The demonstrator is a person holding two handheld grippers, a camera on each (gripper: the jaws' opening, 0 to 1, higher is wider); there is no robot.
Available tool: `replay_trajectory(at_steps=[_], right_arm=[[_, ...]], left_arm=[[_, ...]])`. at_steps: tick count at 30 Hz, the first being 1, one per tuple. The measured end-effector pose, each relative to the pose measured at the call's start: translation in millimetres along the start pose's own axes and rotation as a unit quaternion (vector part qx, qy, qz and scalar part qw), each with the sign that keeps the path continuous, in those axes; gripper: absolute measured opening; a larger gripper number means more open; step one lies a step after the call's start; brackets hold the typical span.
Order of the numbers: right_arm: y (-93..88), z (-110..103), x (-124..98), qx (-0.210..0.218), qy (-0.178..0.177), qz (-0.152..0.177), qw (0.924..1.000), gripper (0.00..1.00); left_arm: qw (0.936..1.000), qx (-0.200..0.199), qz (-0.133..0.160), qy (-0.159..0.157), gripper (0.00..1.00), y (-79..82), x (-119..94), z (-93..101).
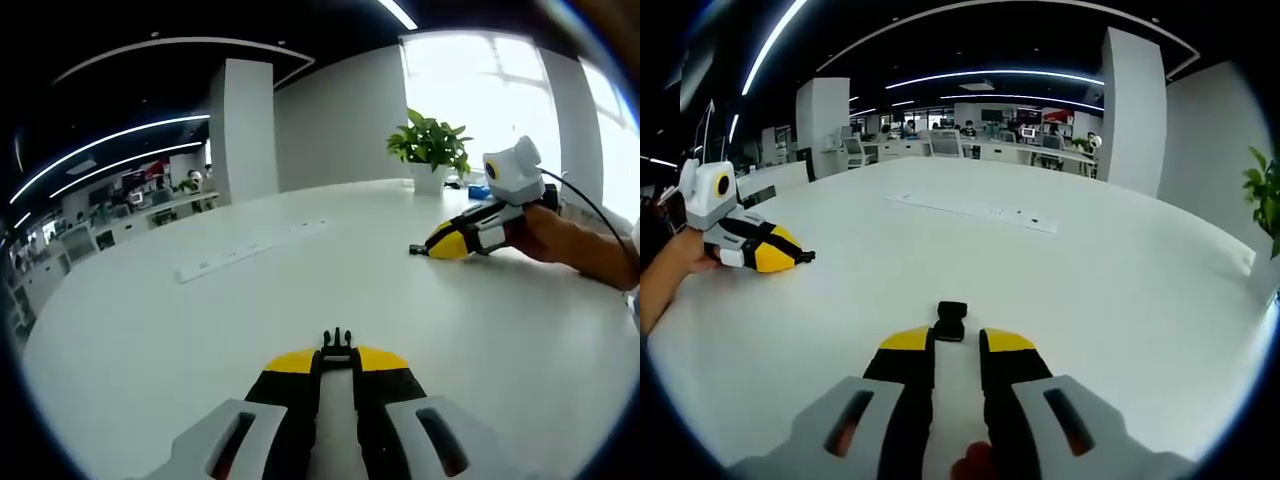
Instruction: Snap the two parts of the plastic buckle together until the buckle closes and remains connected.
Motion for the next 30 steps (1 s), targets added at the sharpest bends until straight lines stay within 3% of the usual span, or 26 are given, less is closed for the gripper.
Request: replay_trajectory(at_steps=[30], right_arm=[[-0.8, -3.3, 2.2, -0.020, 0.010, 0.012, 0.9997, 0.13]], left_arm=[[1.0000, 0.003, -0.001, 0.000, 0.12, 0.0, -0.5, -0.3]])
Point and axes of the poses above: the point that each gripper's makers call its tool centre point, and the gripper's own axes: x roughly forward along the fingers, z roughly to its right, y roughly out of its top, the point moved 8 cm from there along -x, roughly backward along the fingers, and after that the axes turned 2 degrees about x, right-handed, at the moved point
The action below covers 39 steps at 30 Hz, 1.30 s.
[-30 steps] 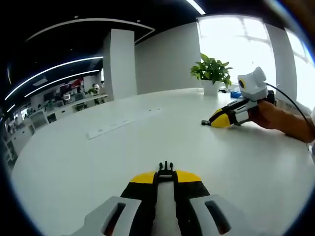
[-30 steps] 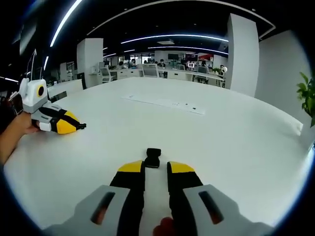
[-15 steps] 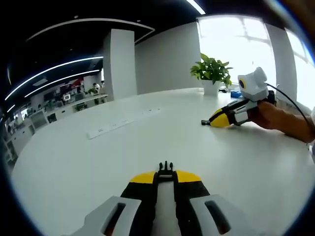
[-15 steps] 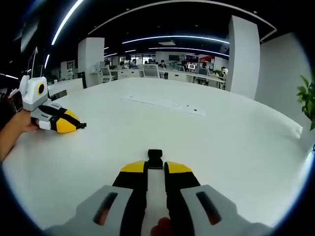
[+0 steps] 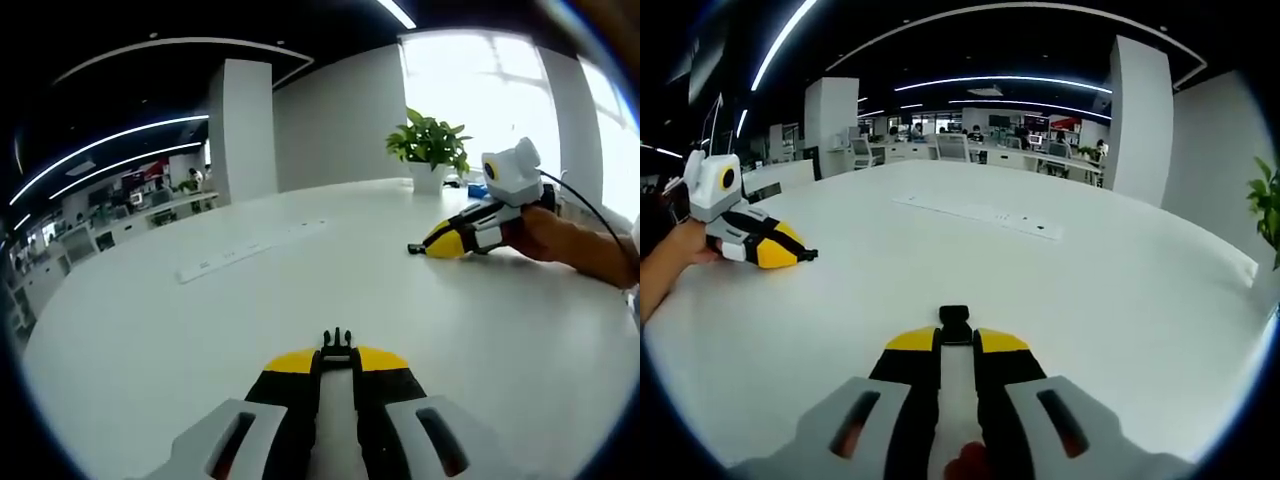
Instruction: Snap the two parts of the plastic buckle together until the buckle closes and remains connected.
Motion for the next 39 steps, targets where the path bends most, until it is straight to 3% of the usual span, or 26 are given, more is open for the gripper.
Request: replay_trajectory(at_steps=[39], right_arm=[[-0.6, 0.9, -1.2, 0.001, 0.020, 0.002, 0.9998, 0.11]], left_arm=[[1.0000, -0.005, 0.001, -0.002, 0.12, -0.1, -0.1, 0.8]])
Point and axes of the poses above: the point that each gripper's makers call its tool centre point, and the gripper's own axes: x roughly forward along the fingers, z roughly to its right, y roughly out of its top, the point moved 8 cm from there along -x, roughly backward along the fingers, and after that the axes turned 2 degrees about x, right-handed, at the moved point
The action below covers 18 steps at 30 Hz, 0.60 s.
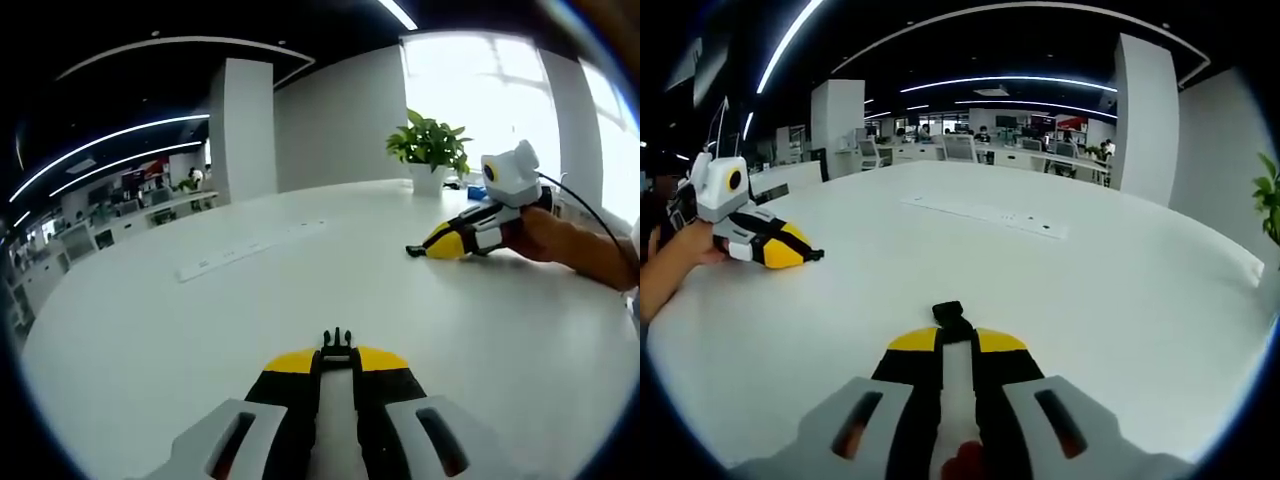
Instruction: Snap the two parts of the plastic buckle together until the buckle closes and remains connected.
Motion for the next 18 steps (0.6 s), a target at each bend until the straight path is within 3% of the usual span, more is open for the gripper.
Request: replay_trajectory(at_steps=[18], right_arm=[[1.5, -1.1, -3.7, -0.001, 0.009, 0.005, 1.0000, 0.11]], left_arm=[[1.0000, -0.003, -0.007, -0.004, 0.12, 0.9, -1.3, 2.3]])
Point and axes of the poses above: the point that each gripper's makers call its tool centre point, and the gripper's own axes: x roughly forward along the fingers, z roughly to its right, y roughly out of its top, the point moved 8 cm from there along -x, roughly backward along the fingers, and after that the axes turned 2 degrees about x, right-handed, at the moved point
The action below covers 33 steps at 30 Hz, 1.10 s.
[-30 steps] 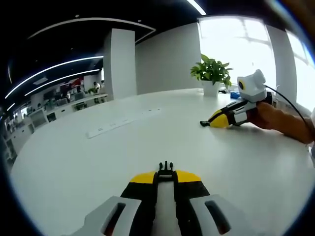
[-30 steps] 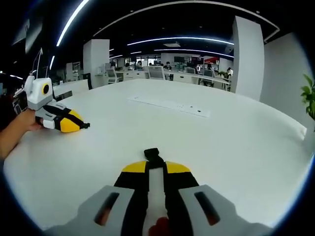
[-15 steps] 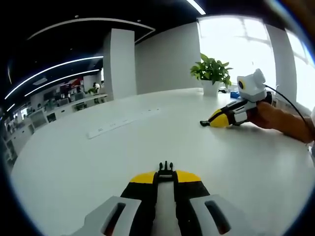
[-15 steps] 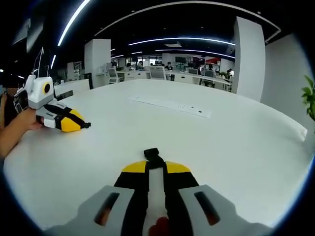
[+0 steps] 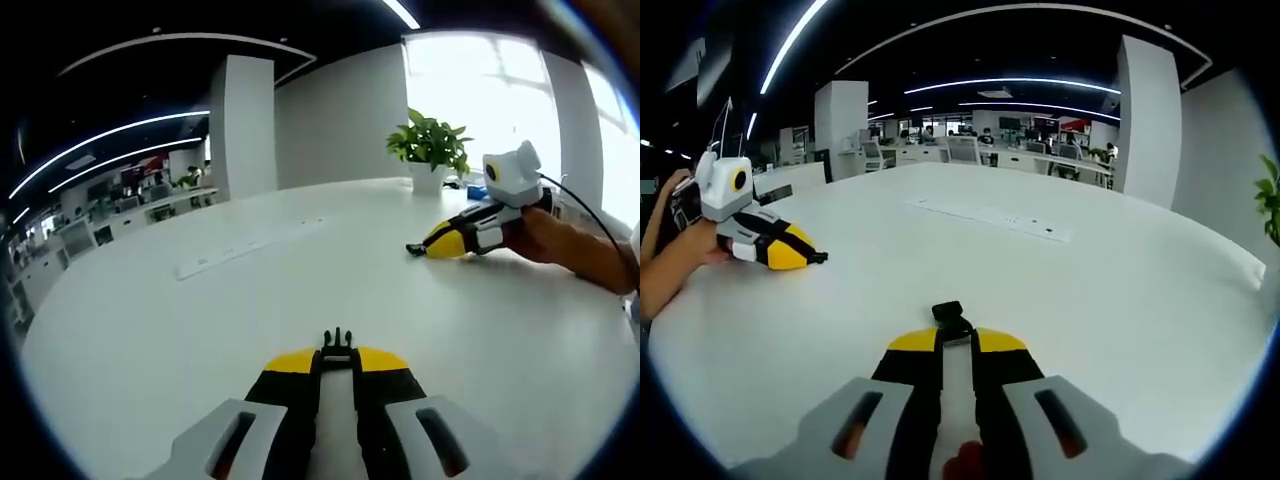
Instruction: Snap the two parts of the plastic buckle together until the buckle closes and remains connected.
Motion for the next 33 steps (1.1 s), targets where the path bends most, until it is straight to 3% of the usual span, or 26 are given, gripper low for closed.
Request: replay_trajectory(at_steps=[16, 33], right_arm=[[2.4, -8, -8, -0.006, 0.039, 0.005, 0.9992, 0.11], [-1.6, -18, -15, -0.009, 0.093, -0.006, 0.9957, 0.11]], left_arm=[[0.9998, 0.012, 0.003, -0.017, 0.12, 4.1, -6, 4.7], [0.9975, 0.040, -0.007, -0.057, 0.12, 2.4, -9, 19.1]])
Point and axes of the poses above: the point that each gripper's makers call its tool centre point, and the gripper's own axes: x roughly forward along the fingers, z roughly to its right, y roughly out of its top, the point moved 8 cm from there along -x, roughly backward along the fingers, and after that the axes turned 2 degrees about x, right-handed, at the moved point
